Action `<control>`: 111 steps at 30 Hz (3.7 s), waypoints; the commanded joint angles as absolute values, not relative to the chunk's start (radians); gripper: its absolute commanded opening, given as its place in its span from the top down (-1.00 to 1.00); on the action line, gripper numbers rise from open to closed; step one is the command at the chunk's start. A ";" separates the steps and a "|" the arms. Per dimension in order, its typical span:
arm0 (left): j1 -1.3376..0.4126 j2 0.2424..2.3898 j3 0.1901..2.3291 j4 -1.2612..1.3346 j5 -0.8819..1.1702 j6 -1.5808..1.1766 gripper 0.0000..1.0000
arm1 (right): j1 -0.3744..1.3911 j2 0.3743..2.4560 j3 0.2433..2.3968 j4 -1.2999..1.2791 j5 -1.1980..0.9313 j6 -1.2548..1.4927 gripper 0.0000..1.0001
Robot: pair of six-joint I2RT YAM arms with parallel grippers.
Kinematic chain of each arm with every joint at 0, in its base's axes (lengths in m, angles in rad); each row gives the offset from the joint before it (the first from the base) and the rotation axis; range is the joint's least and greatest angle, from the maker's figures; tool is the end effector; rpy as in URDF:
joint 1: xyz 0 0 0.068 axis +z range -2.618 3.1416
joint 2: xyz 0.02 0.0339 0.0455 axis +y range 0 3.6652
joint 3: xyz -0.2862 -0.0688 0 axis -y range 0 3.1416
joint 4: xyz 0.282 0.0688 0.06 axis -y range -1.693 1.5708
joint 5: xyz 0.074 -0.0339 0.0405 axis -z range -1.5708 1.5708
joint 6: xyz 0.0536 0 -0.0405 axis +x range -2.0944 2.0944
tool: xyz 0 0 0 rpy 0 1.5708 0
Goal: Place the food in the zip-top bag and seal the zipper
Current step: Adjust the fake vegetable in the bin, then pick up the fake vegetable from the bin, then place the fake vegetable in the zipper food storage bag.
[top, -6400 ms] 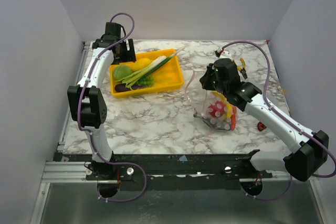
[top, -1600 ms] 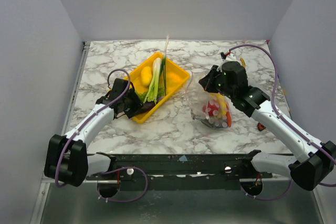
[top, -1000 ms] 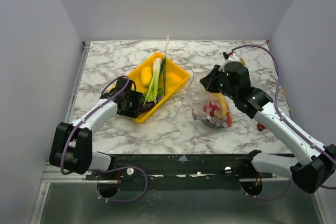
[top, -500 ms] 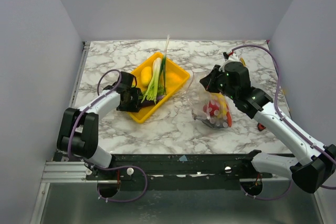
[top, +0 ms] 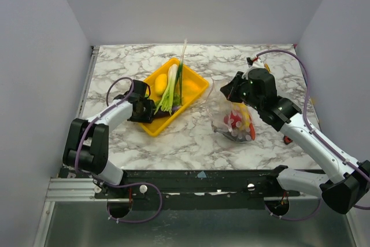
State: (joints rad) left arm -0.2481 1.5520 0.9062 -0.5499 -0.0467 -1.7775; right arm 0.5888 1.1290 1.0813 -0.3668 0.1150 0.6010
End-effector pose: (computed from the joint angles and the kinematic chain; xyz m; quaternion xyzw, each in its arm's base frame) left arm 0.3134 -0.0768 0.1592 -0.6831 0.7057 -0.1460 0.1182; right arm 0.2518 0.1607 0.3675 0.0365 0.8359 0.2659 0.4788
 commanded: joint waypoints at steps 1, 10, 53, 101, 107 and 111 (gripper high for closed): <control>-0.242 1.467 0.832 -0.615 -0.145 -1.681 0.41 | 0.583 1.104 1.100 -0.377 0.103 0.604 0.99; -0.242 1.237 0.845 -0.437 -0.127 -1.340 0.22 | 0.584 1.106 1.074 -0.297 0.028 0.560 0.99; -0.180 1.635 1.240 -0.553 0.188 -0.449 -0.44 | 0.587 1.184 1.115 -0.271 -0.050 0.528 0.99; -0.426 0.964 0.763 0.455 0.340 -1.005 1.00 | 0.585 1.142 1.143 -0.266 -0.046 0.615 0.99; -0.646 0.974 0.762 0.609 0.086 -0.861 1.00 | 0.587 1.145 1.143 -0.267 -0.051 0.634 0.99; -0.756 1.026 0.775 0.710 -0.026 -0.771 1.00 | 0.587 1.146 1.148 -0.269 -0.048 0.638 0.99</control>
State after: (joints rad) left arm -0.6701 0.9871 0.7467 0.4858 0.1528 -0.8749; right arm 0.5888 1.1603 1.1103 -0.2886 -0.0463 0.6174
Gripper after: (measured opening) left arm 0.470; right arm 0.006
